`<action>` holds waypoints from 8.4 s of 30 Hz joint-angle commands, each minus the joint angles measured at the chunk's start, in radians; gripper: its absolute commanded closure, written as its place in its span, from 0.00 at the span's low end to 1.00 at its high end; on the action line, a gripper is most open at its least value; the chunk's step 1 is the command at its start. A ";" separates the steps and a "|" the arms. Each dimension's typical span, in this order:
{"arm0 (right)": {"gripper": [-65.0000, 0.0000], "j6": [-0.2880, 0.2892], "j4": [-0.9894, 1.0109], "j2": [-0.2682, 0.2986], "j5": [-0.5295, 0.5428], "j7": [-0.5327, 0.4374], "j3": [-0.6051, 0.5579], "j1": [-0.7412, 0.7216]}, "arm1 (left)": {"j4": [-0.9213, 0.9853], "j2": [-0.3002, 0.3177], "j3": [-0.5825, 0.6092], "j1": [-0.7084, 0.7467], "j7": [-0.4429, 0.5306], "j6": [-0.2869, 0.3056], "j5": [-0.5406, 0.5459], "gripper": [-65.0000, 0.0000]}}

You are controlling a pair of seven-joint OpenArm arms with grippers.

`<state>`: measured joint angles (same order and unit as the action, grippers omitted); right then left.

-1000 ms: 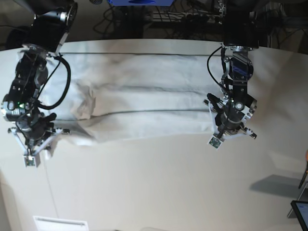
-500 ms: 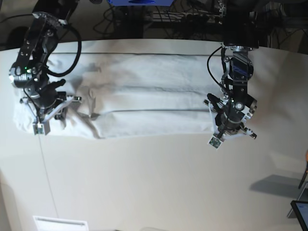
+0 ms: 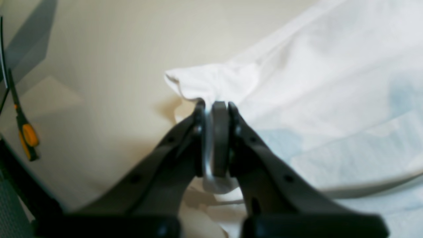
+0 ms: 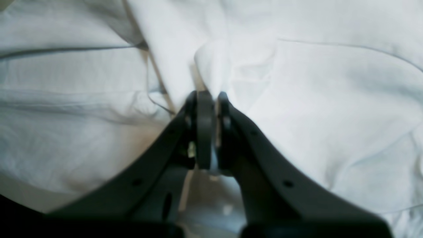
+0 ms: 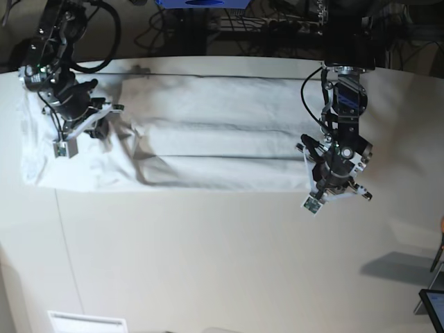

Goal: Fold the T-shirt properly
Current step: 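Pull the right gripper's corner further along, tucking the shirt into a long strip, then move the left gripper with its grasped fabric toward the collar end, then lower the held fabric with both grippers onto the folded strip, then open the left gripper and lift it away from the strip's end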

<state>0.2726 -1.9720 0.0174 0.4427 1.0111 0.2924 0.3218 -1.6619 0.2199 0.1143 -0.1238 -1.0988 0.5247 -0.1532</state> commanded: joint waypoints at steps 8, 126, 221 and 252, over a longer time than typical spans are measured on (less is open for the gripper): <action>1.00 0.007 -0.017 0.086 0.009 -0.011 0.003 0.027 | -0.036 0.008 -0.001 -0.003 0.003 -0.005 -0.007 1.00; 1.00 -0.066 0.164 0.083 0.001 -0.011 -0.005 -0.060 | -0.364 0.238 0.086 0.398 0.780 0.173 0.246 0.78; 0.48 -0.112 0.004 0.085 -0.086 -0.071 0.221 -0.037 | -0.288 0.123 0.038 0.238 0.342 0.173 -0.256 0.78; 0.98 0.124 0.029 -0.035 -0.525 -0.668 -0.209 0.106 | 0.138 -0.030 -0.451 0.126 0.900 0.173 0.249 1.00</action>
<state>0.4076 -1.9266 -0.0196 -0.0933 0.3710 0.0795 0.4347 -1.5066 0.1776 -0.3344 0.0170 -0.2378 0.7048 0.0765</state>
